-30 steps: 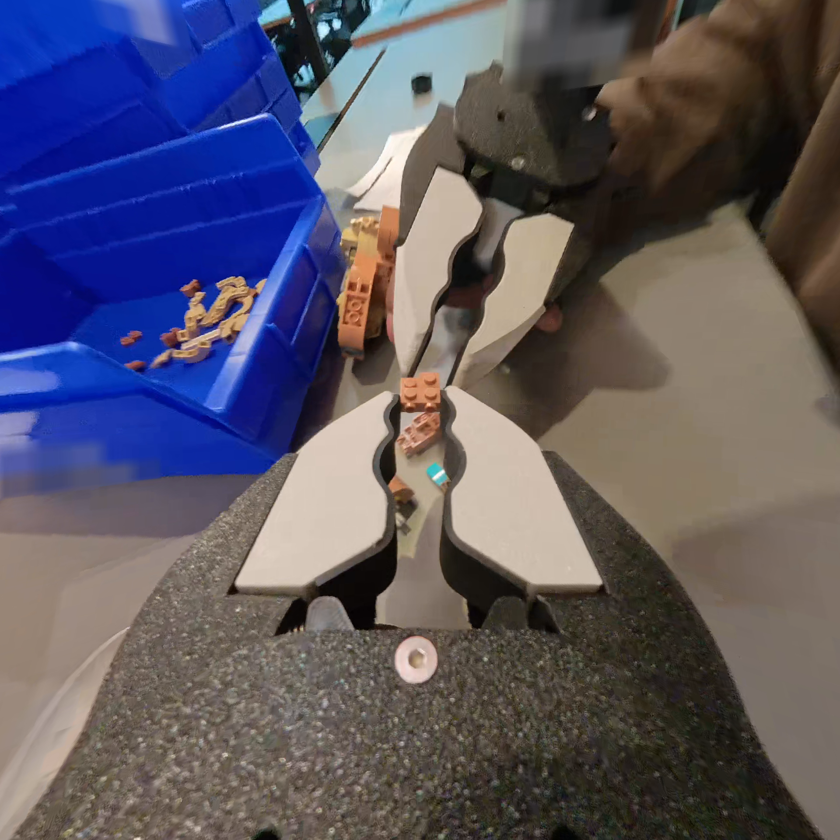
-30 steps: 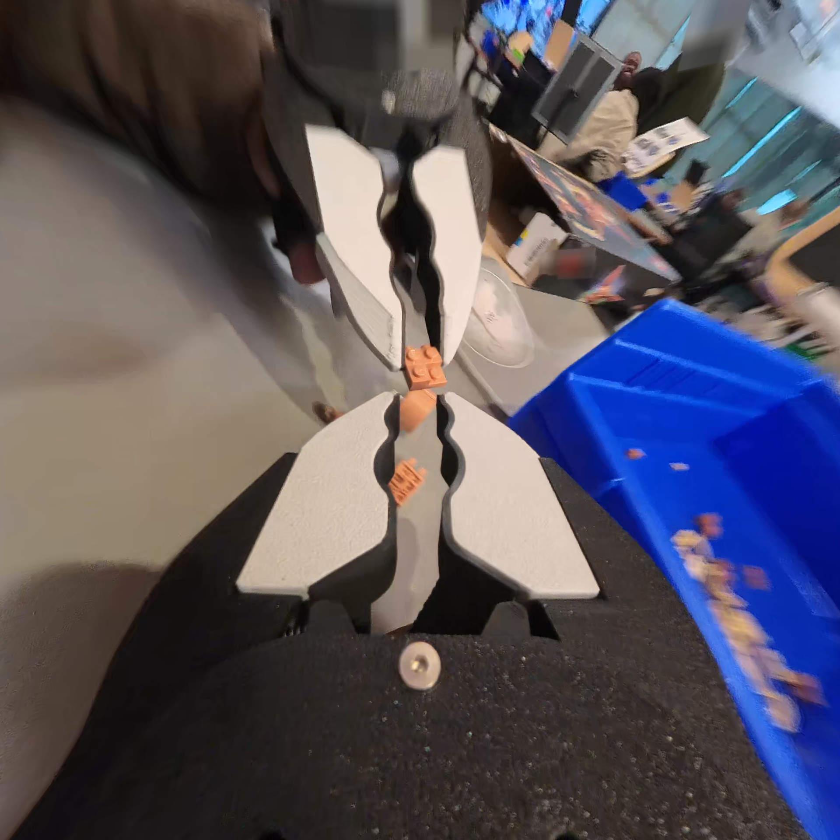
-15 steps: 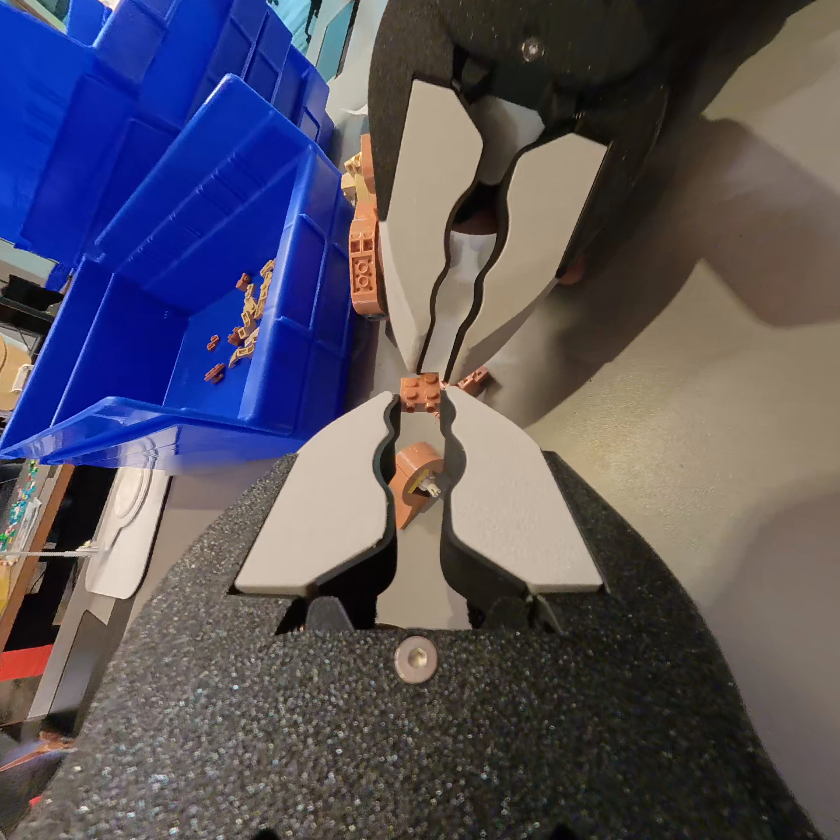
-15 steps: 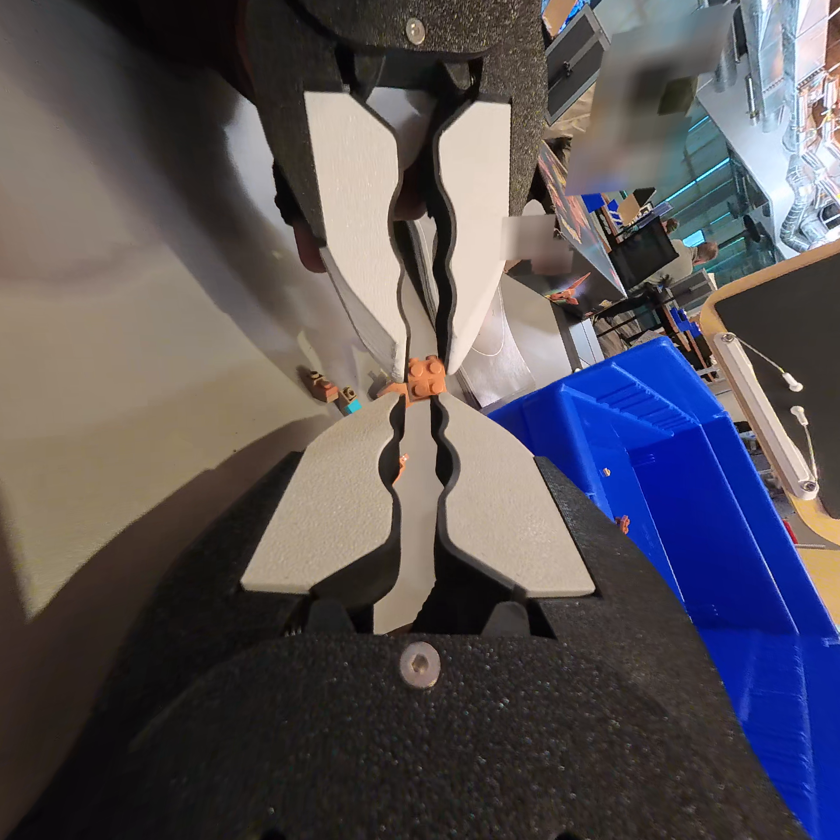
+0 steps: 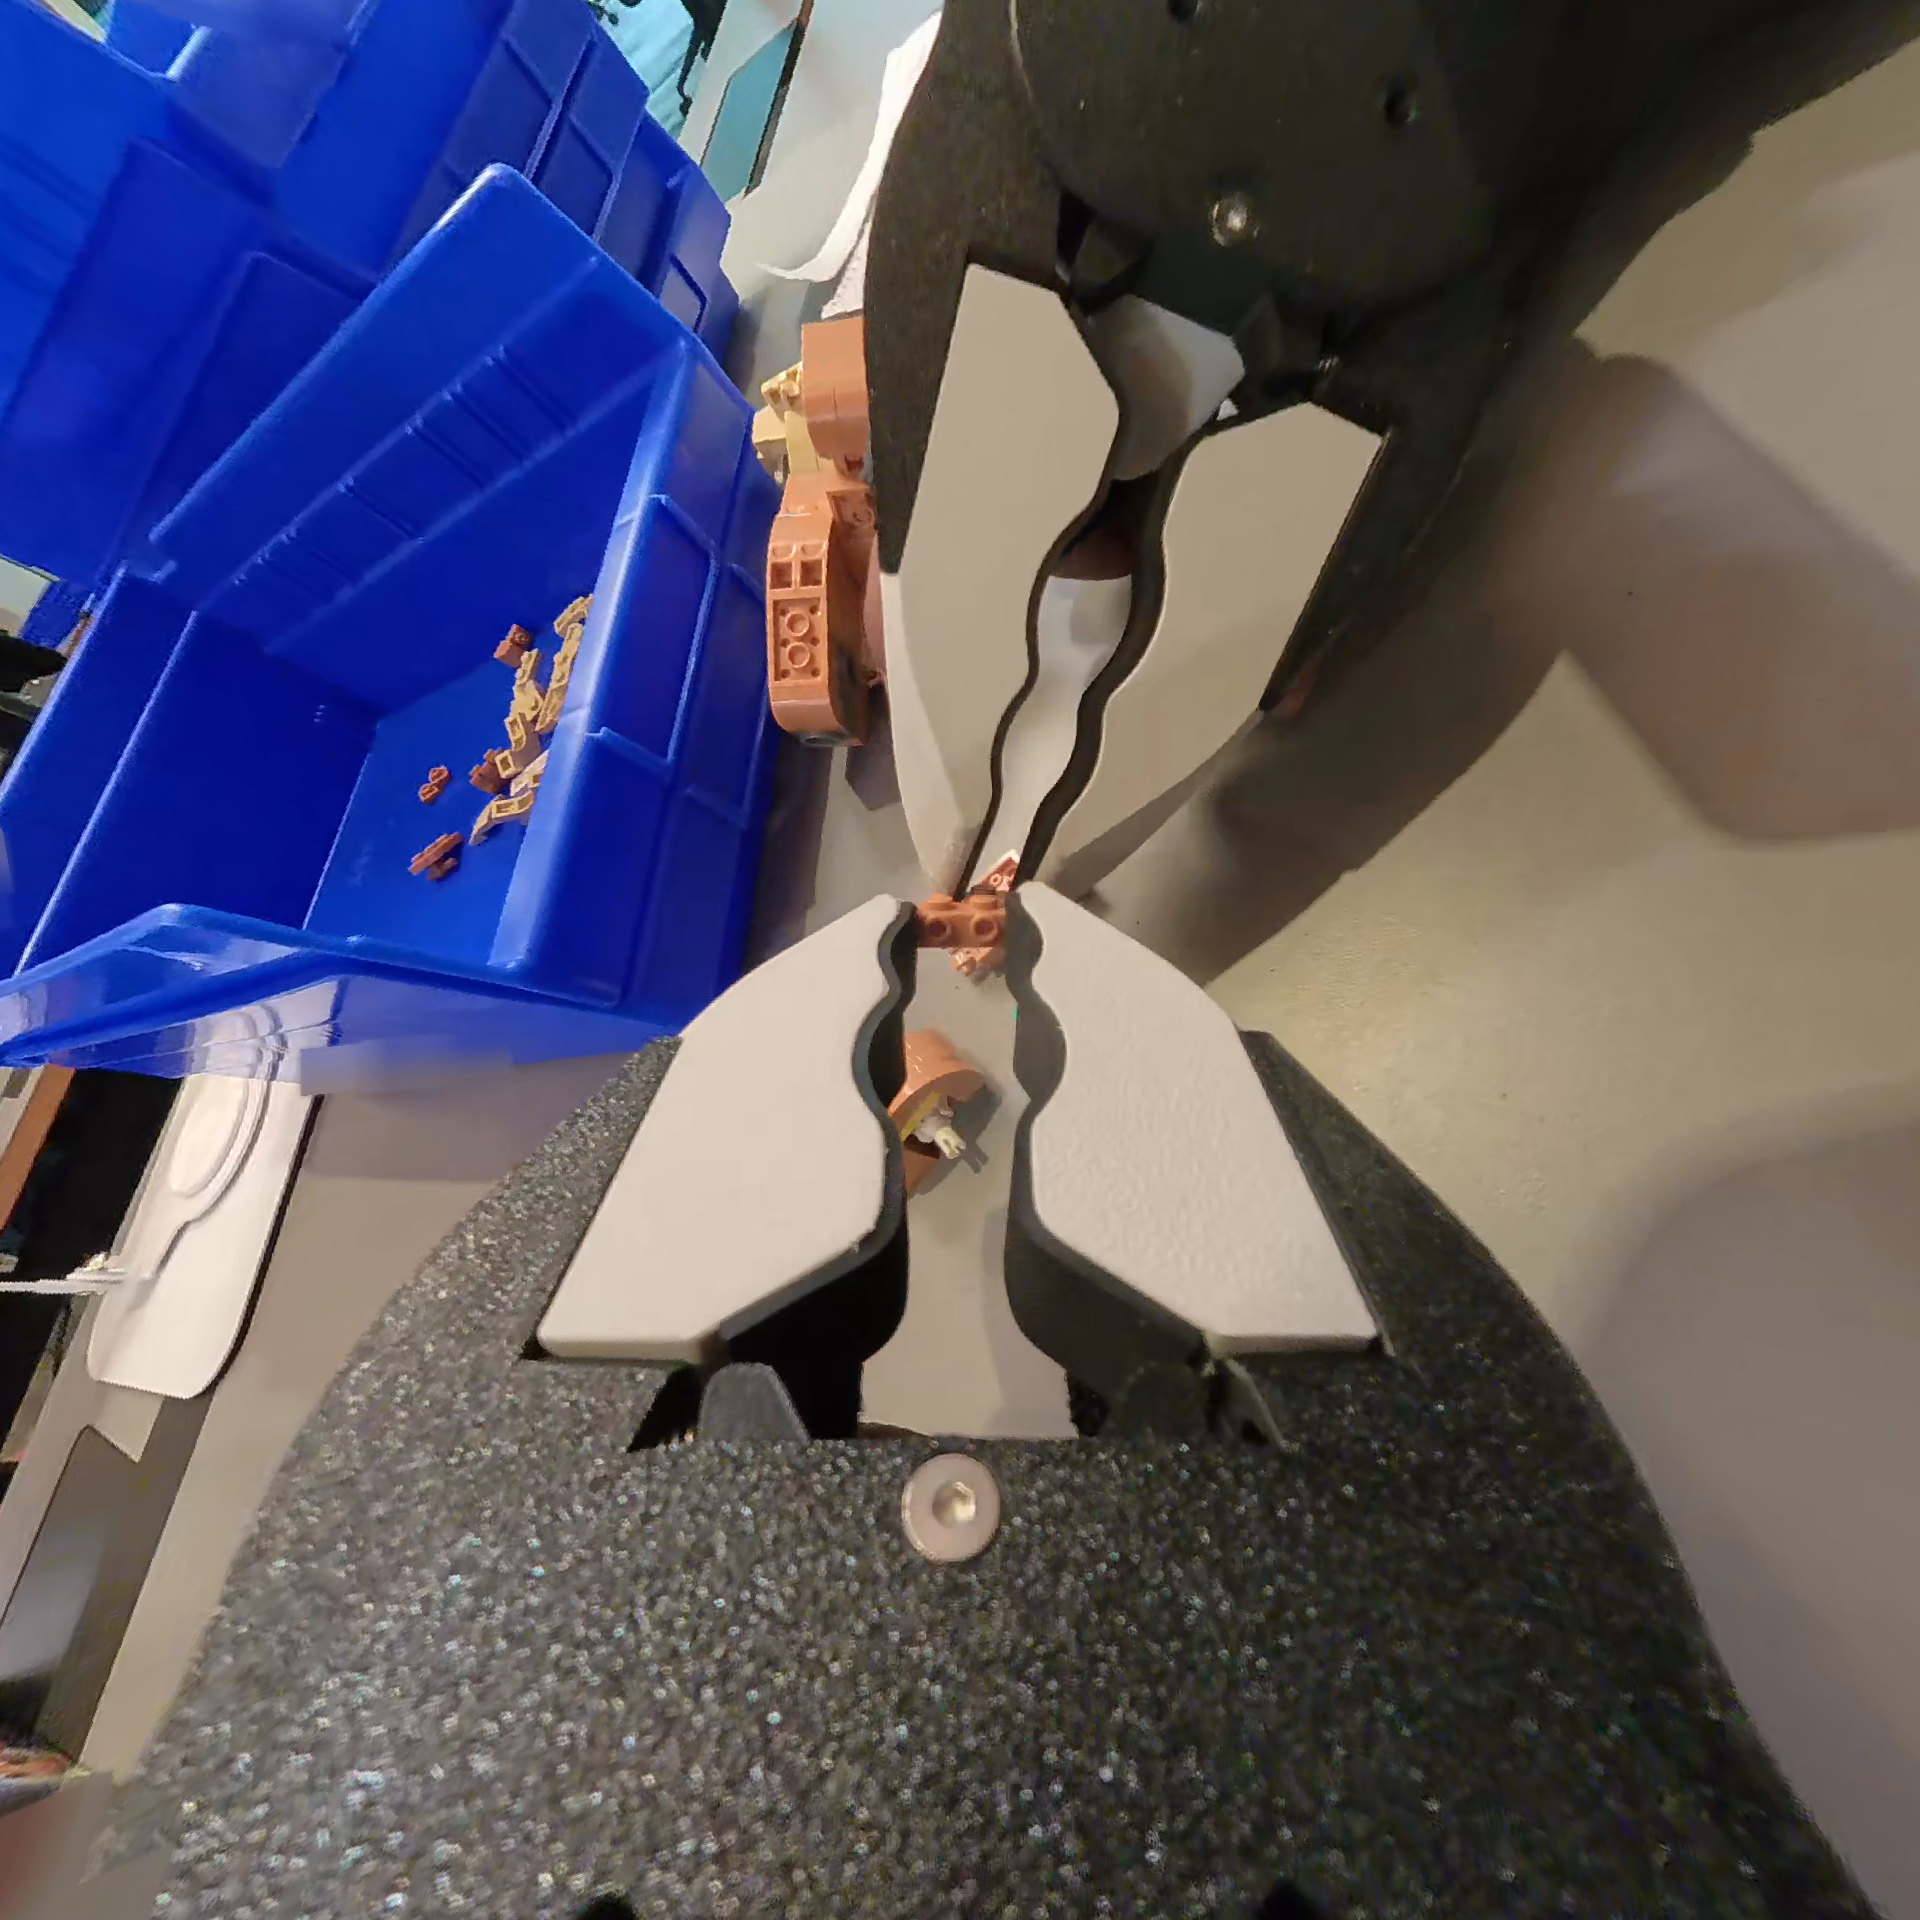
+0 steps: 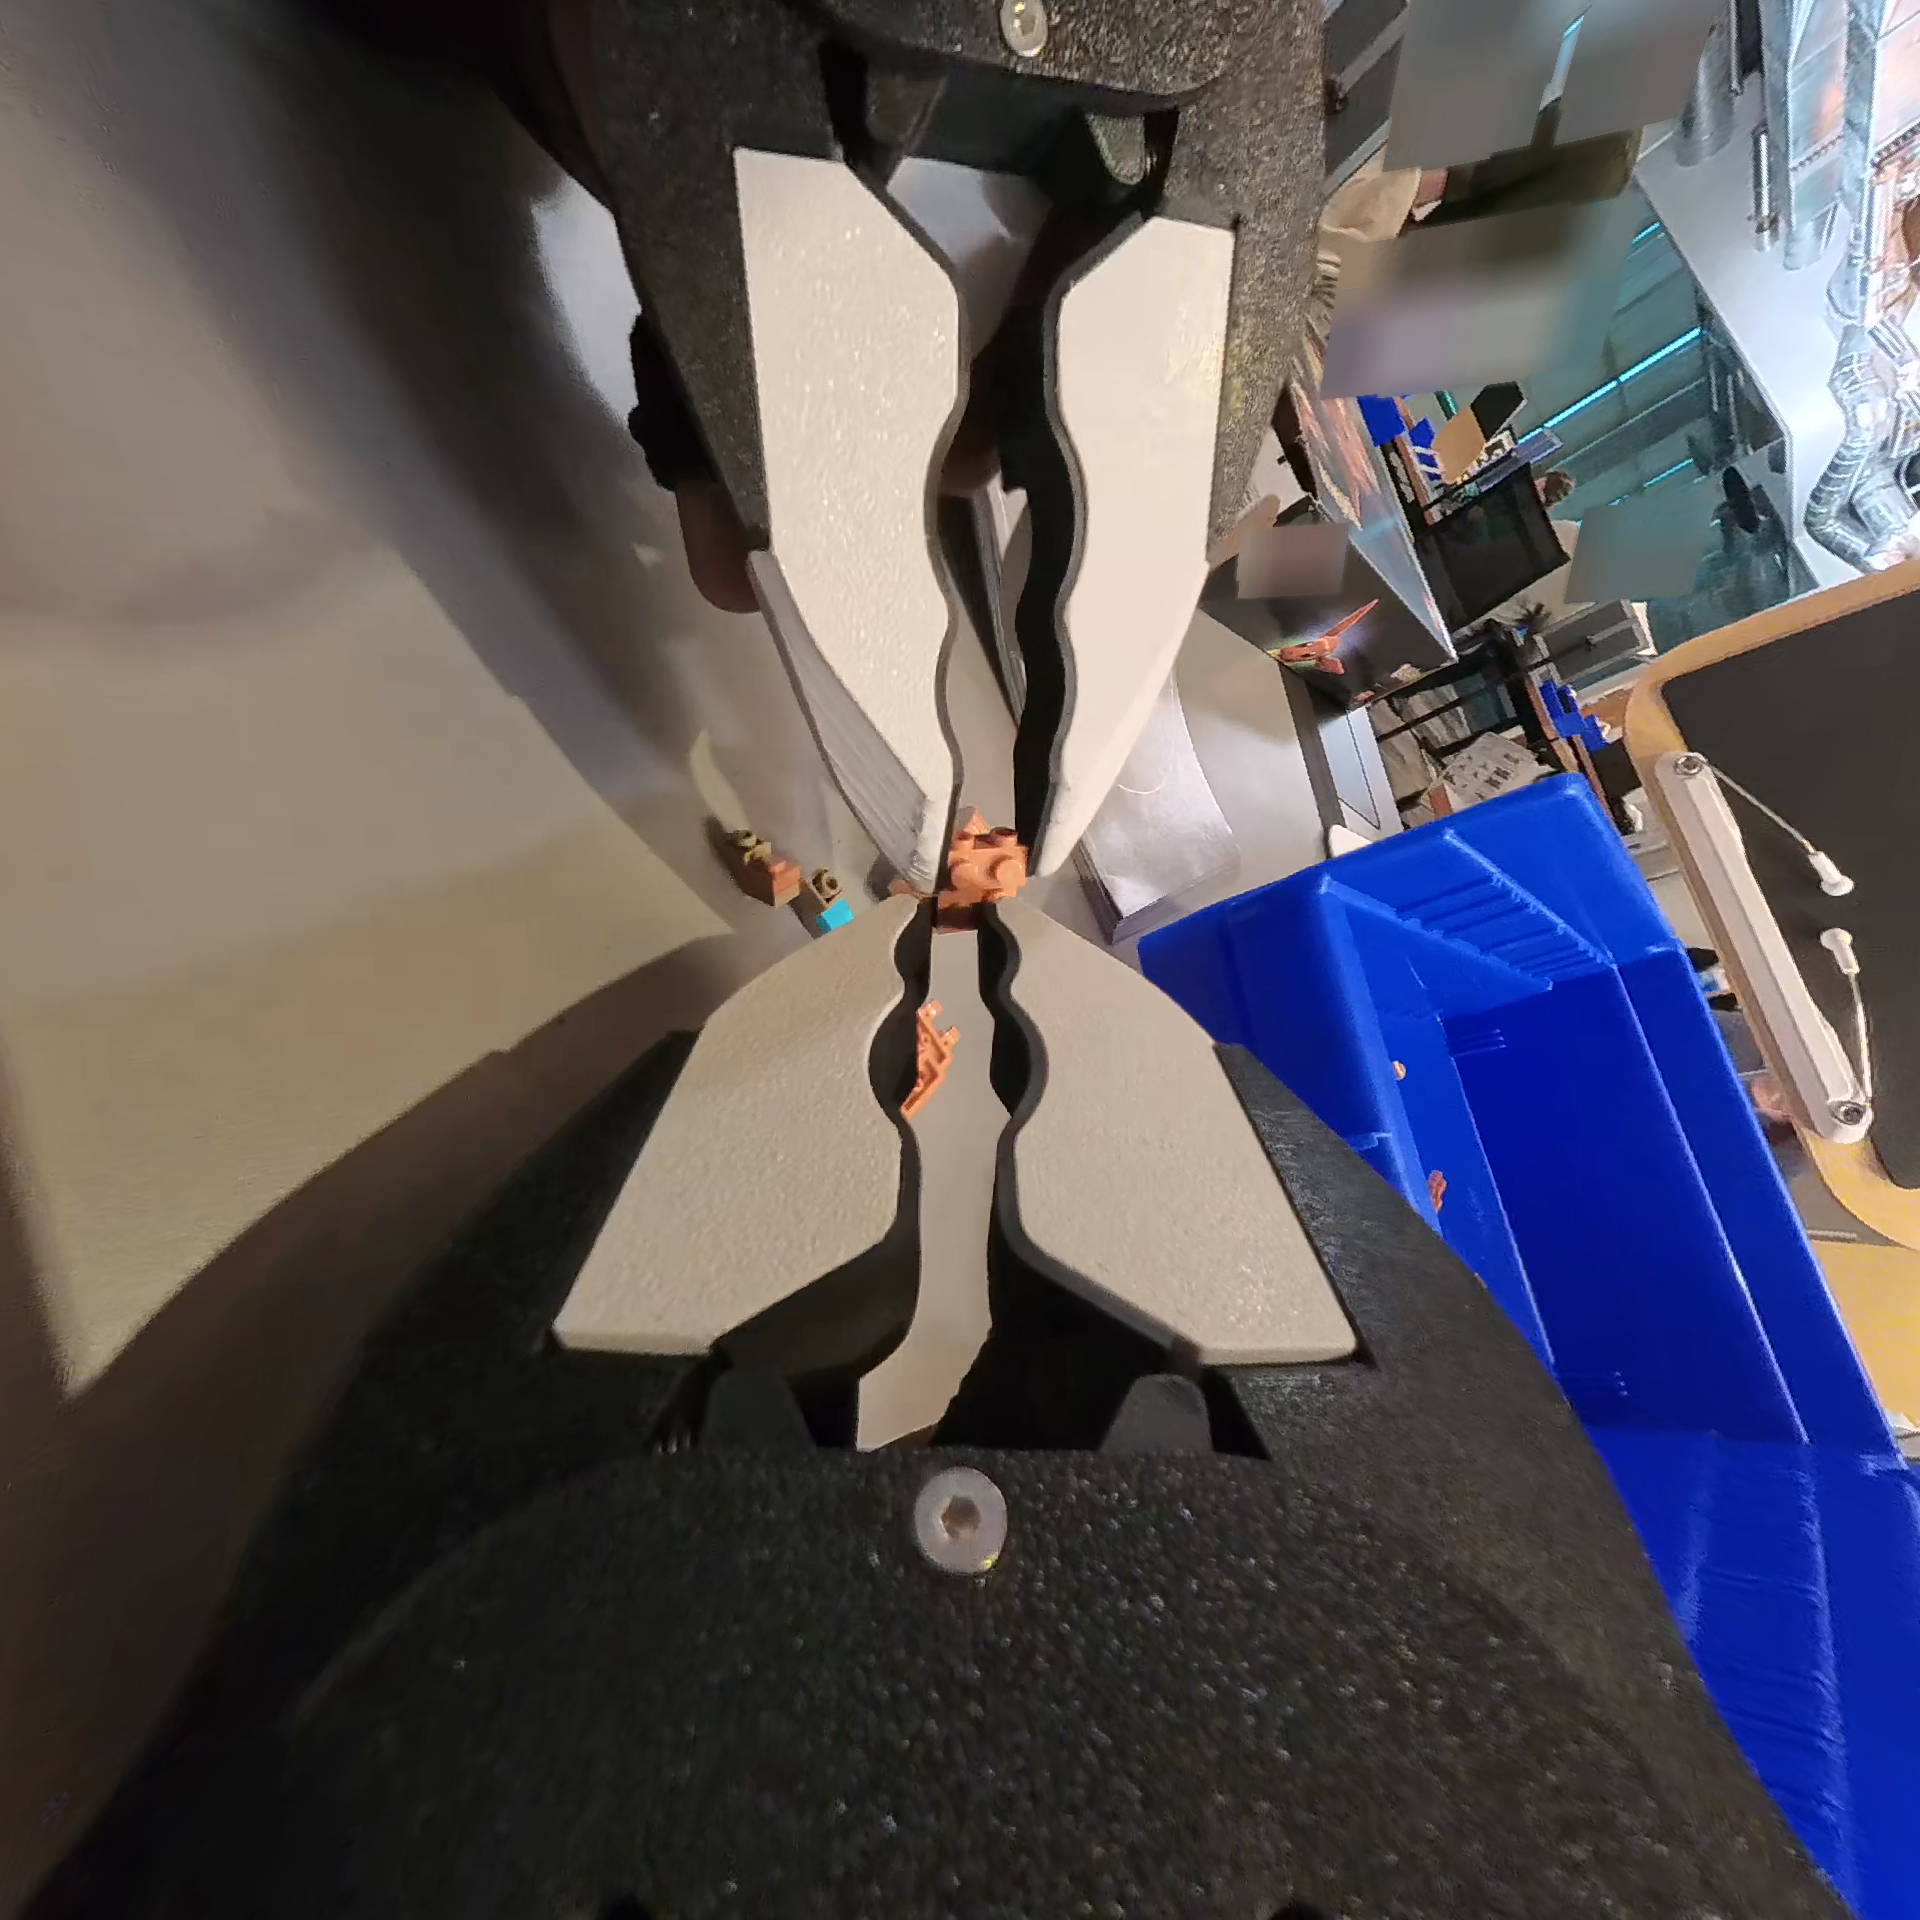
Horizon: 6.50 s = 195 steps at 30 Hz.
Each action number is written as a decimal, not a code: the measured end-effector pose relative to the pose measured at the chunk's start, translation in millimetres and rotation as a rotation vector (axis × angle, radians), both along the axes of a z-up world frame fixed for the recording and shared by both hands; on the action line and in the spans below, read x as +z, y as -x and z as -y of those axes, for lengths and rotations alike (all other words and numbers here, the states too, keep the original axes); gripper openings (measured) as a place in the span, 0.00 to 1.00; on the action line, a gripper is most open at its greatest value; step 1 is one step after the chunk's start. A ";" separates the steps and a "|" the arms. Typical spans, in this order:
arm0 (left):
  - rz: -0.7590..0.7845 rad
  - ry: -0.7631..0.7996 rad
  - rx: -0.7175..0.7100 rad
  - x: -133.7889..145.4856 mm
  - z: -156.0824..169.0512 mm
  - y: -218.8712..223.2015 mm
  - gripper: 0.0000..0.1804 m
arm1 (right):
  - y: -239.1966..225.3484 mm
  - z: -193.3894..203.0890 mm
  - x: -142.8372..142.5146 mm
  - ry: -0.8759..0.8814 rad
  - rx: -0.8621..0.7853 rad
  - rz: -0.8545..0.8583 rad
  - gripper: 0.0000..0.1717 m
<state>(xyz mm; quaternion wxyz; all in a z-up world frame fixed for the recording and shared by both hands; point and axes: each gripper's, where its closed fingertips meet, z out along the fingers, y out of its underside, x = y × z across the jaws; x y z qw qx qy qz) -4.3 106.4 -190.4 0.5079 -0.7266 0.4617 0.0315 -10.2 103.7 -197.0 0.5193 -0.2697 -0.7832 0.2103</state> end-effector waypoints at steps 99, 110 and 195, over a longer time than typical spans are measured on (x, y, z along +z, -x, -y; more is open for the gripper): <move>0.158 0.033 -0.040 3.3 -3.1 6.6 0.09 | 15.0 -115.8 91.4 0.386 -0.452 -0.255 0.05; 0.216 0.046 -0.030 7.5 -2.0 5.0 0.09 | -1.0 -106.1 82.6 0.281 -0.525 -0.263 0.12; 1.081 0.731 -0.068 26.2 4.6 -7.5 0.09 | -1.8 1.3 21.9 -0.501 -0.102 -0.201 0.04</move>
